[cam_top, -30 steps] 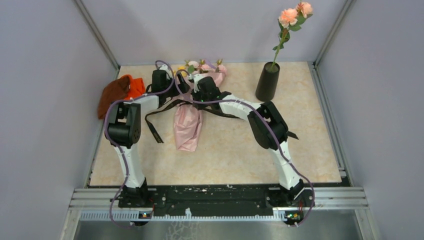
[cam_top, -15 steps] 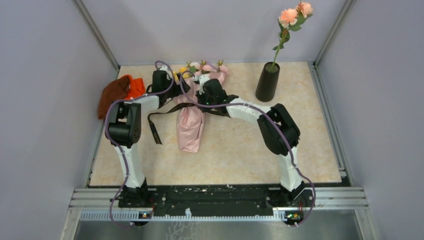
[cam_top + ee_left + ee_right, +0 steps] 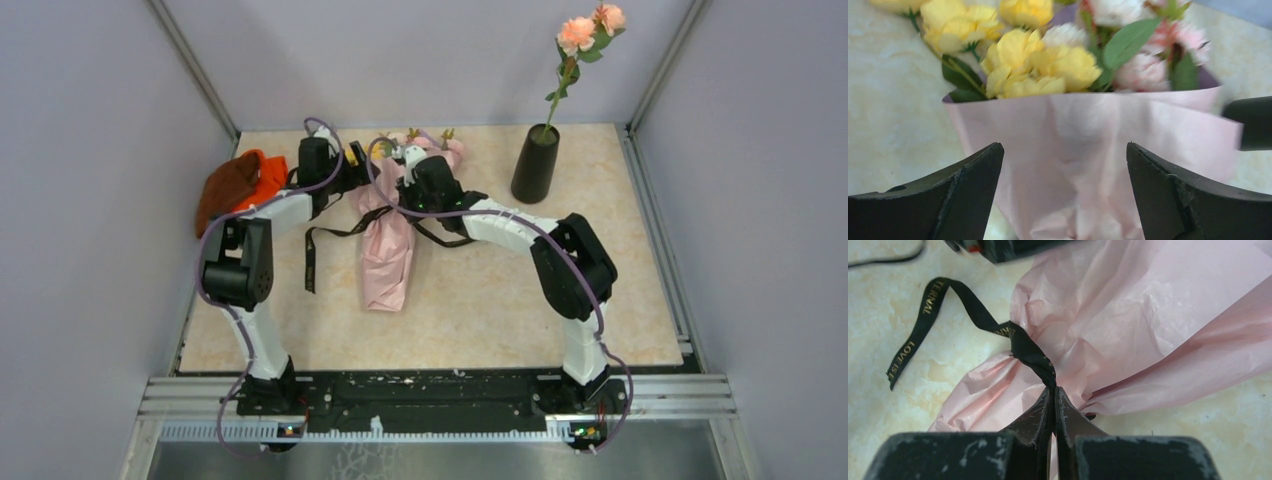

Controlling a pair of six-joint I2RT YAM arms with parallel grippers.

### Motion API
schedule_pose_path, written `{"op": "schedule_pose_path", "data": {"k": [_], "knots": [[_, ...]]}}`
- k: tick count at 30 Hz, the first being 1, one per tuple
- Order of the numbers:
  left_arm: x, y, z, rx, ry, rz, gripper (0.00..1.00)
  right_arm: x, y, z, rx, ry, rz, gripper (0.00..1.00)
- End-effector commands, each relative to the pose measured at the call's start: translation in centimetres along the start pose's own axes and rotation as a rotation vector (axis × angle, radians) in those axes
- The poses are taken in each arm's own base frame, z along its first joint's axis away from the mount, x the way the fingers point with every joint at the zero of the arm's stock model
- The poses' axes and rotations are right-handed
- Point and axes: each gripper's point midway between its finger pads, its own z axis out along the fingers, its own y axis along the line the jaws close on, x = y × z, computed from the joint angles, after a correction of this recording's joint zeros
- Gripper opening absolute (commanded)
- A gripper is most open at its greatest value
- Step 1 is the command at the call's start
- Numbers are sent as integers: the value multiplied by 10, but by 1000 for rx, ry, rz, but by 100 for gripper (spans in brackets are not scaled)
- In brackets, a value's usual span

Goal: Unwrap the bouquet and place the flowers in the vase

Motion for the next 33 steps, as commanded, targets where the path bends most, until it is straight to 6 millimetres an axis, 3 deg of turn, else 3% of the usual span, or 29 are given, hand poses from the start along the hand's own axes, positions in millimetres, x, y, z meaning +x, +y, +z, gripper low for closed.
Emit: {"op": "schedule_pose_path", "data": {"k": [1,6,9,19,23,26,30,33], "knots": [[-37,-43,-33,98,-76,33,99,-15,6,-1,-26,-66,21,3],[-50,-66,-48,170,-87,47,99,-5,6,3,-33,-56,39,1],[-46,-75,-42,207,-66,45,99,-3,6,4,-31,-49,41,2],[6,-82,-2,225,41,29,99,10,1,5,-14,-27,52,18],[10,-80,1,216,46,32,99,12,-1,7,-6,-24,52,2],[10,-79,1,211,45,39,99,15,-1,10,-6,-16,53,1],[13,-83,0,231,60,32,99,19,1,11,-18,-3,51,19],[21,-83,4,231,75,29,99,25,0,12,-16,8,52,26]]}}
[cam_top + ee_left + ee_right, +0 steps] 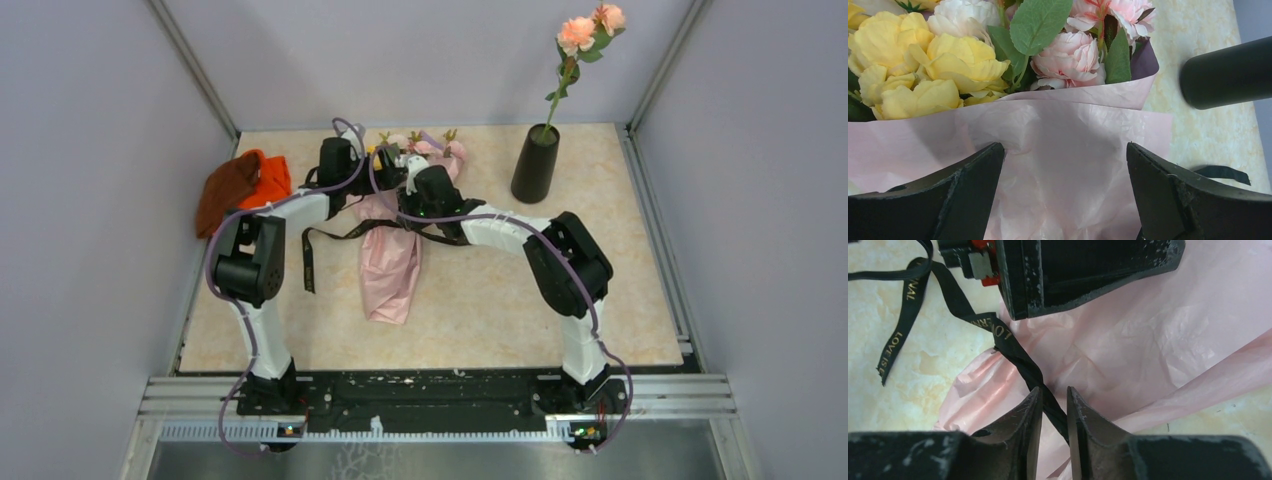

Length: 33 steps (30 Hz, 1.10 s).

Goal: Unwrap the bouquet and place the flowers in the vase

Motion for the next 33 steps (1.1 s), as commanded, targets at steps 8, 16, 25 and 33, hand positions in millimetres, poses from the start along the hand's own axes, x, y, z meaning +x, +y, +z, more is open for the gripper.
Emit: {"op": "schedule_pose_path", "data": {"k": [8,16,25,33], "knots": [[14,-2,14,30,33,-26,99,10,-4,7,5,-2,5,24],[15,0,14,20,36,-17,99,11,-8,8,21,4,5,0],[21,4,17,13,47,-22,99,-5,-9,-10,52,-44,-13,0],[24,7,19,8,52,-31,99,-1,-19,-31,103,-54,-21,0]]}}
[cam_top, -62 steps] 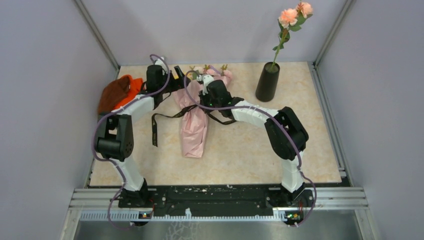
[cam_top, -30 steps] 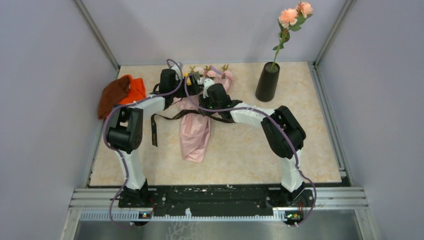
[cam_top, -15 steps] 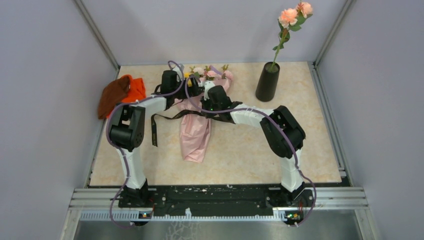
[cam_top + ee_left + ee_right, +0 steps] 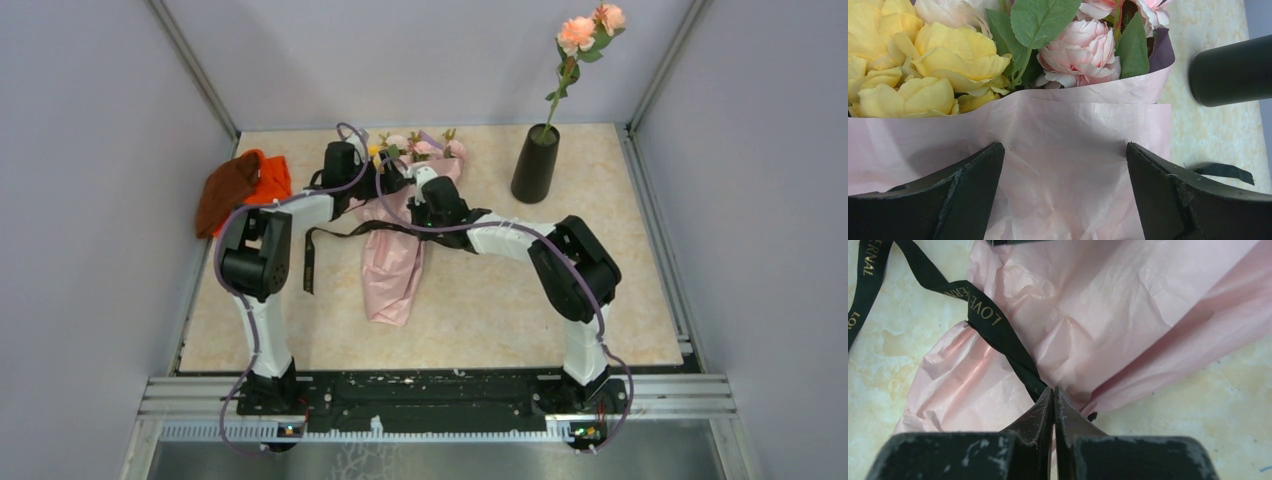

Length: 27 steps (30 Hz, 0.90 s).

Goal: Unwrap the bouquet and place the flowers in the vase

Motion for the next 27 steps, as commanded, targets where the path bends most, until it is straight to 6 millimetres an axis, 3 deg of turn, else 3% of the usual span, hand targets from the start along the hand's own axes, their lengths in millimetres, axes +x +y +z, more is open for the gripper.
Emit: {"op": "schedule_pose_path", "data": {"k": [1,8,16,19,21,25,27], "knots": [[7,1,7,9,18,-8,99,-35,-3,-29,28,-117,-10,0],[10,2,12,12,25,-19,99,-50,-5,-54,32,-167,-5,0],[15,11,15,-15,32,-18,99,-57,-23,-80,81,-219,-6,0],[14,8,15,-2,32,-25,99,-52,-24,-65,77,-163,-23,1],[14,5,14,8,35,-29,99,-51,-21,-52,55,-139,-21,15],[16,10,13,-10,35,-27,99,-57,-12,-34,4,-140,-7,25],[19,12,12,-16,40,-29,99,-50,-12,-21,-5,-108,-6,29]]}}
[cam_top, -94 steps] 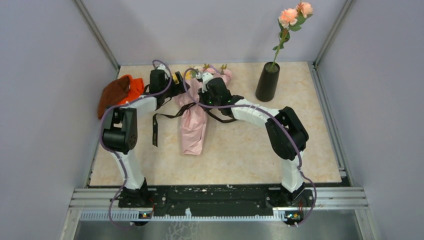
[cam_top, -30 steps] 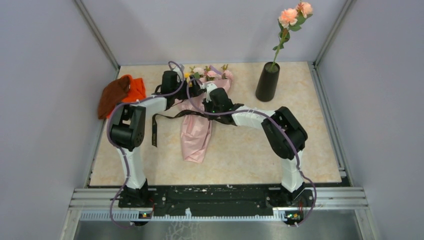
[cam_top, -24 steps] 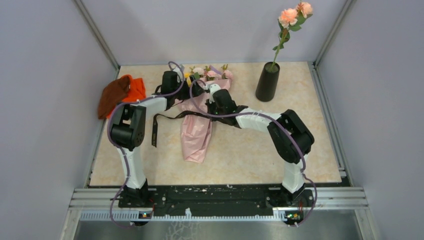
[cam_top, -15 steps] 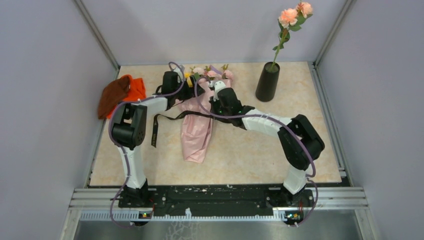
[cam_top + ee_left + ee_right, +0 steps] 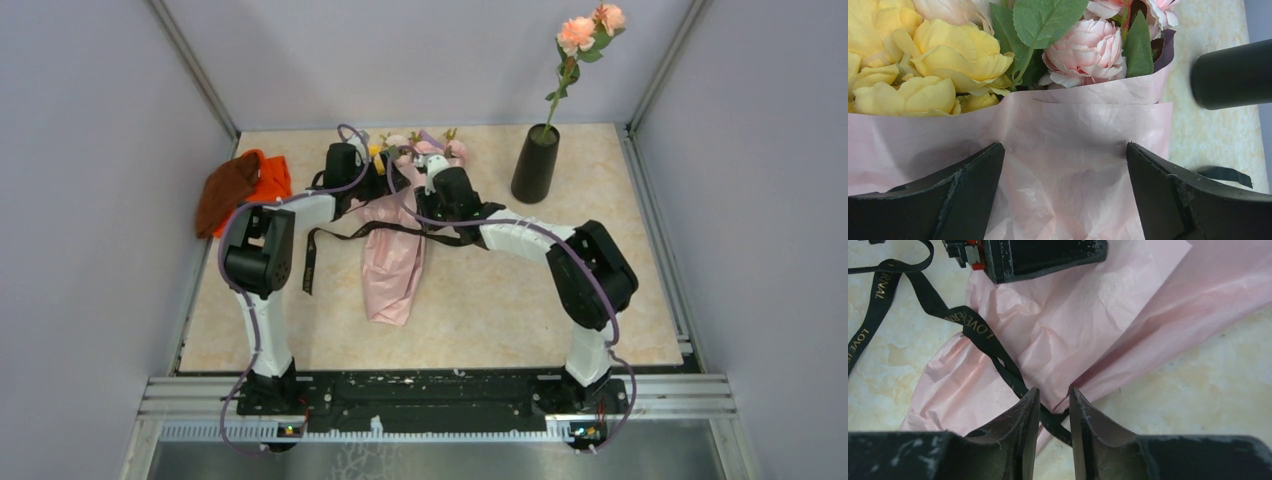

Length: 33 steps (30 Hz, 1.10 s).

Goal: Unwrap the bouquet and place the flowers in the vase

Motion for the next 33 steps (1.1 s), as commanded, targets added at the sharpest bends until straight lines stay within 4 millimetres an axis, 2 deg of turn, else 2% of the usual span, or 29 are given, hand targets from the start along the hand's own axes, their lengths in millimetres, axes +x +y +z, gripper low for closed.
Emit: {"op": "schedule_pose_path", "data": {"k": [1,4,10,12,15,16,25,27,28,33], "knots": [[16,10,4,-21,39,-18,99,-14,10,22,-58,-11,0,31],[17,12,5,-21,44,-25,99,-1,17,32,-100,19,24,35],[20,13,7,-16,52,-36,99,16,16,40,-107,56,34,33],[20,14,8,-16,53,-38,99,18,15,38,-100,58,33,26],[20,15,8,-19,54,-41,99,22,11,35,-83,61,34,4],[20,15,8,-20,53,-42,99,21,10,33,-79,59,34,0],[22,17,8,-22,56,-50,99,7,11,7,-71,13,23,0],[22,17,8,-22,57,-52,99,8,14,6,-88,26,19,10],[21,17,8,-22,55,-52,99,10,16,5,-101,33,18,11],[21,22,7,-33,55,-55,99,23,19,-3,-125,54,18,2]]}}
